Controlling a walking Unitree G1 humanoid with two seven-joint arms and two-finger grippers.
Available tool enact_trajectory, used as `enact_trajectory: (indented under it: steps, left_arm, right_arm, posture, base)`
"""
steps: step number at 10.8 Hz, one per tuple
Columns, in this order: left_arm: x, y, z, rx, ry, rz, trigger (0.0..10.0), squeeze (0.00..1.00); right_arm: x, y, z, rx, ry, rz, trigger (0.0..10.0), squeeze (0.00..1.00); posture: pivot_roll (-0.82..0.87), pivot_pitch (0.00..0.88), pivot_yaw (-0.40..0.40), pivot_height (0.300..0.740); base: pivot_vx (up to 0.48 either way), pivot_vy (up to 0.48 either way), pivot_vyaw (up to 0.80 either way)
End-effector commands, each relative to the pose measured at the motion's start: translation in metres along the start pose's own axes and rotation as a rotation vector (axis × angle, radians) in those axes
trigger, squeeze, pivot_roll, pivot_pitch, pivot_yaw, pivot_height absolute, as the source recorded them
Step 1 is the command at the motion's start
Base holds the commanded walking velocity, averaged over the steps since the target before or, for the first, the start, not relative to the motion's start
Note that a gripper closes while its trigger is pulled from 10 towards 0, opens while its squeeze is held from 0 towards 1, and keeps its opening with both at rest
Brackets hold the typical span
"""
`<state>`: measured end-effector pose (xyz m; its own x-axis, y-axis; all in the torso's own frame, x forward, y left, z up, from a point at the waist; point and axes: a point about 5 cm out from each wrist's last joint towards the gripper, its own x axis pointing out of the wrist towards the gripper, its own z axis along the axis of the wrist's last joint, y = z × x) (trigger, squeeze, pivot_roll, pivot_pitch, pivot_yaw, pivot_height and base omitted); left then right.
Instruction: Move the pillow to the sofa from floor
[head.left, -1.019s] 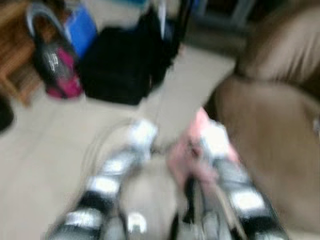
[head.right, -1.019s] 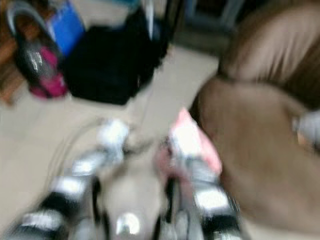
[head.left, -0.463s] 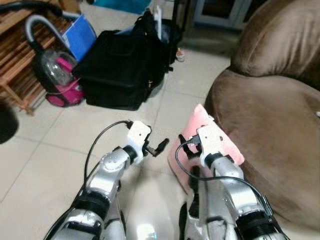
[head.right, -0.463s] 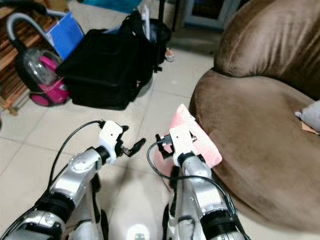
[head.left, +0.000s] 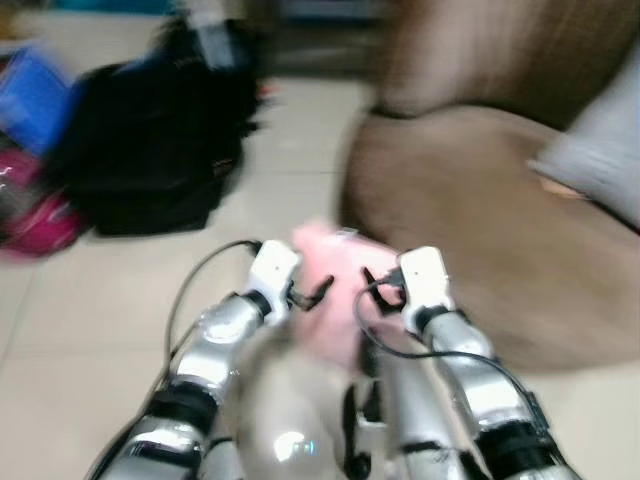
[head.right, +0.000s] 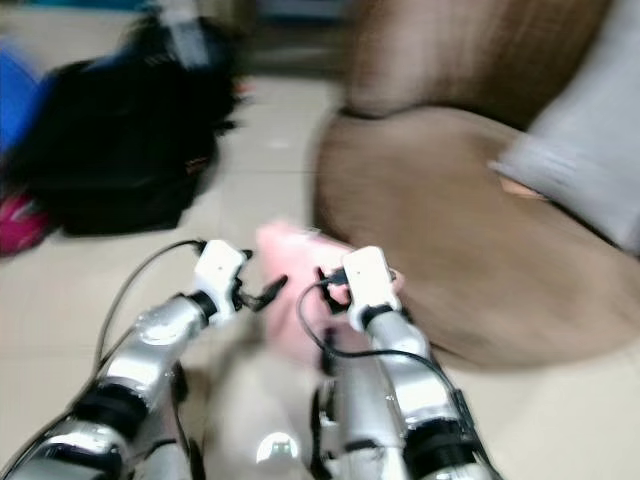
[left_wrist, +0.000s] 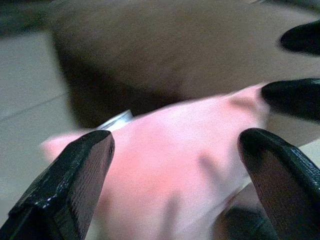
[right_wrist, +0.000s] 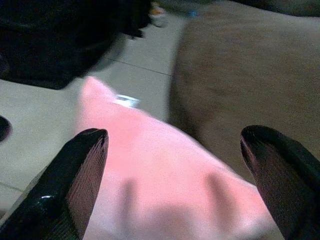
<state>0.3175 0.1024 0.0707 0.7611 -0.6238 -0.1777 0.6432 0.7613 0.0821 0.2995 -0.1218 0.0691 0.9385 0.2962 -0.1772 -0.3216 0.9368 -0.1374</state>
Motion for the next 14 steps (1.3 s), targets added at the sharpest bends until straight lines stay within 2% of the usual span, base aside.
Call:
enact_trajectory:
  steps: [1,2,7,9,10,12,13,14]
  left_arm:
    - [-0.004,0.001,-0.006,-0.001,0.025,-0.005,10.0,0.0]
    - [-0.004,0.001,-0.006,-0.005,0.023,-0.011,10.0,0.0]
    - [-0.005,0.003,-0.008,-0.018,0.04,-0.009,10.0,0.0]
    - [-0.008,0.018,-0.005,-0.053,0.037,0.049,10.0,0.0]
    - [-0.012,0.032,-0.002,-0.058,0.042,0.08,10.0,0.0]
    - [-0.025,0.07,0.008,-0.042,0.055,0.167,10.0,0.0]
    - [-0.037,0.101,0.022,-0.021,0.064,0.232,10.0,0.0]
    - [-0.042,0.115,0.029,-0.001,0.081,0.259,10.0,0.0]
  right_arm:
    - [-0.001,0.003,-0.003,0.021,0.011,-0.002,10.0,0.0]
    - [0.0,0.003,-0.001,0.001,0.002,-0.004,10.0,0.0]
    - [0.001,0.005,-0.001,-0.015,0.004,0.007,10.0,0.0]
    - [0.003,-0.002,0.005,-0.03,-0.003,0.002,10.0,0.0]
    - [0.003,-0.008,0.006,-0.034,-0.005,-0.013,10.0,0.0]
    - [0.002,-0.01,0.006,-0.035,-0.007,-0.019,10.0,0.0]
    - [0.0,-0.008,0.006,-0.033,-0.009,-0.02,10.0,0.0]
    - [0.0,-0.007,0.005,-0.03,-0.009,-0.023,10.0,0.0]
  posture:
    - [0.07,0.201,-0.063,0.506]
    - [0.07,0.198,-0.064,0.506]
    - [0.08,0.19,-0.066,0.506]
    - [0.08,0.195,-0.066,0.506]
    - [0.07,0.2,-0.068,0.506]
    - [0.07,0.207,-0.065,0.506]
    - [0.07,0.225,-0.042,0.506]
    - [0.07,0.236,-0.031,0.506]
  base:
    - [0.0,0.0,-0.69]
    - [0.0,0.0,-0.63]
    - [0.0,0.0,0.0]
    - [0.0,0.0,0.0]
    - [0.0,0.0,0.0]
    - [0.0,0.0,0.0]
    - [0.0,0.0,0.0]
    - [0.0,0.0,0.0]
